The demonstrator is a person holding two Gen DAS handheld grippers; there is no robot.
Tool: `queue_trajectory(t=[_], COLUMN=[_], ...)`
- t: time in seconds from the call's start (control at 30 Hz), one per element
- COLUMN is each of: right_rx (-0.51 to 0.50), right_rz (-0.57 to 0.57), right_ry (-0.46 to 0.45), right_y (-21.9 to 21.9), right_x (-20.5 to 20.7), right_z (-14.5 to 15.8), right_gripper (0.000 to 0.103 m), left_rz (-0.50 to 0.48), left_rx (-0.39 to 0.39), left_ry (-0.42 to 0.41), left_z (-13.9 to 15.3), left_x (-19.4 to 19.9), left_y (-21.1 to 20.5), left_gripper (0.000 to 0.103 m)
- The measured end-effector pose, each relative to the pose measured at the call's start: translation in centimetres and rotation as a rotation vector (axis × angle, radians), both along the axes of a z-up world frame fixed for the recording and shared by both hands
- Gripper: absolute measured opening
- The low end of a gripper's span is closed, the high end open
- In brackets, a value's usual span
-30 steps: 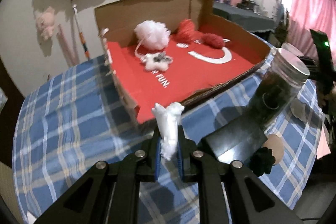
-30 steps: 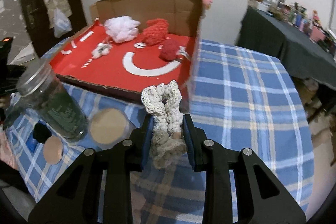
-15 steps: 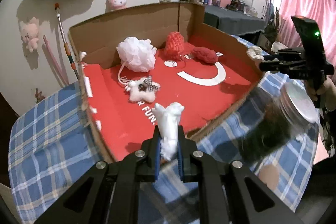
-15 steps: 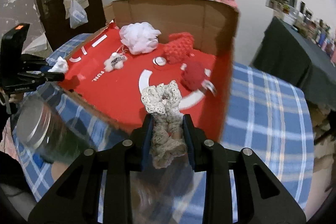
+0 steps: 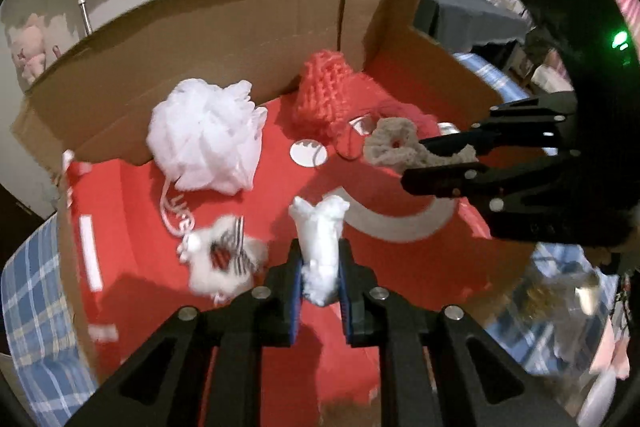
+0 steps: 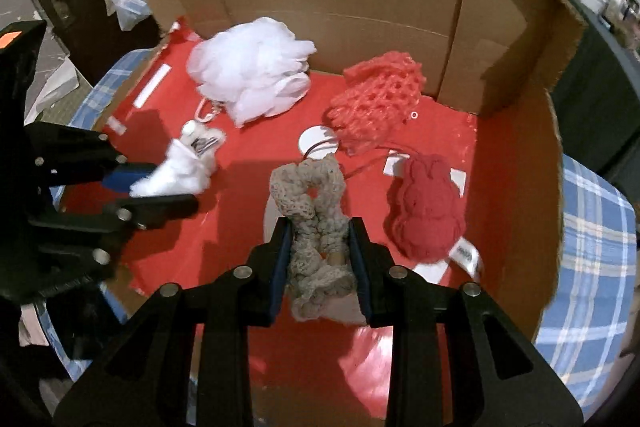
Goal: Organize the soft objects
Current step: 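Lower both items into the box and open both tools, then withdraw both tools from the box back toward the table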
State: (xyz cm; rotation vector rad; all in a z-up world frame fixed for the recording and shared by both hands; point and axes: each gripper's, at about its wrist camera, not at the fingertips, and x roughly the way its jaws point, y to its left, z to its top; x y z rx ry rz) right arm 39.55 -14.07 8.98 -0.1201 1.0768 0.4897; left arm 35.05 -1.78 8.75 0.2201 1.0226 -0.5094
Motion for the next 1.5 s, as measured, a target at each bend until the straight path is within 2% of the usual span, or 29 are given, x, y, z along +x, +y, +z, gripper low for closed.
queue_trajectory(t=[0.2,0.33,0.4,0.57,0.6,0.63,0.67,0.77,0.9,0.97,1.07,1.17,1.3,1.4,1.5], right_rx=[-0.022,-0.024,-0.033,-0.063,-0.064,-0.063,-0.062,-0.068,-0.064,-0.064,-0.064,-0.057,-0.042,-0.037,-0.017], right_rz=[-0.008,-0.005,-0.002,0.011,0.01,0.009,0.009,0.001,-0.012,-0.019,-0.031,-0.046,-0.07,-0.083,-0.099], right_ry=[0.05,0.054,0.056,0.057,0.059,0.062,0.064,0.042,0.026,0.021,0.003,-0.022,-0.064,-0.113,-0.16], right_y=[0.8,1.2,1.5,1.9,2.2,2.1,2.1,2.0,1.5,1.3,0.9,0.4,-0.5,-0.6,-1.1], right_x=[2.4,3.0,3.1,3.3,3.4,3.4,3.5,3.6,3.6,3.5,2.7,1.5,-0.8,-3.1,-5.3], right_z=[-1.1,-1.4,-1.5,-2.0,-2.2,-2.2,-2.3,-2.1,-1.6,-1.2,-0.2,1.1,3.3,5.3,7.2], right_gripper=[0.028,0.028,0.028,0.03,0.031,0.033,0.039,0.053,0.053,0.053,0.055,0.066,0.067,0.074,0.075], left_rz=[0.025,0.04,0.045,0.054,0.055,0.058,0.059,0.062,0.067,0.072,0.075,0.087,0.122,0.158,0.197], left_rx=[0.074,0.093,0.092,0.087,0.087,0.088,0.088,0.093,0.098,0.101,0.098,0.092,0.047,-0.008,-0.054], left_ry=[0.05,0.062,0.065,0.055,0.056,0.056,0.055,0.048,0.05,0.041,0.029,0.001,-0.03,-0.065,-0.115], left_z=[-1.8,-2.7,-3.0,-3.1,-3.2,-3.2,-3.2,-3.4,-3.2,-3.0,-2.4,-1.3,0.6,2.5,4.6], left_x=[3.5,4.7,5.1,5.2,5.3,5.4,5.3,5.4,5.0,4.7,4.0,2.9,1.1,-1.1,-3.4], left_y=[-1.9,-2.4,-2.4,-2.2,-2.2,-2.1,-2.0,-2.2,-1.7,-1.5,-1.2,-0.8,0.4,1.4,2.5], left_gripper=[0.015,0.015,0.023,0.028,0.031,0.034,0.039,0.042,0.05,0.052,0.061,0.068,0.079,0.088,0.092])
